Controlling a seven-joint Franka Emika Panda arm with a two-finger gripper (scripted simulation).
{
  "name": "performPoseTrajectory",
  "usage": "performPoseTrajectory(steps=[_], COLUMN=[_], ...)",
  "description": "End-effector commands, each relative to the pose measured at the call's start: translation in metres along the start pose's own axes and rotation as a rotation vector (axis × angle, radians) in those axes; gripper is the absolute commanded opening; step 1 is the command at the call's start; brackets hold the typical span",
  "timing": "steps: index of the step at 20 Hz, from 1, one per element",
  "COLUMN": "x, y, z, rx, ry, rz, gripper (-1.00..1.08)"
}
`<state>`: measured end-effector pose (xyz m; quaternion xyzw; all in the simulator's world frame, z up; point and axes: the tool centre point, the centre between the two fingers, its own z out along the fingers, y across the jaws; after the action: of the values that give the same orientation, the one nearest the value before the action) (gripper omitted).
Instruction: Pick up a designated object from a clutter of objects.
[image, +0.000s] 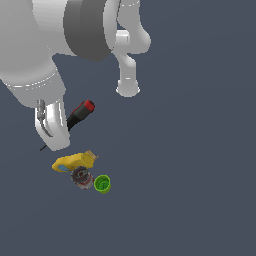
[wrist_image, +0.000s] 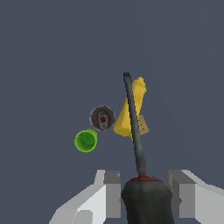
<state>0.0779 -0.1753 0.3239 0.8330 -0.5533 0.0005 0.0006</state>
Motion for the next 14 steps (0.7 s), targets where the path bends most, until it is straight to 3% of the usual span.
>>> performPoseTrajectory(steps=[1,14], x=[0.010,0.036], y=[0.001,0.000], z=[-0.019,-0.063], rx=[0.000,0.000], ry=[0.000,-0.001], rz=[-0.001,-0.003], gripper=[-1.00,-1.00])
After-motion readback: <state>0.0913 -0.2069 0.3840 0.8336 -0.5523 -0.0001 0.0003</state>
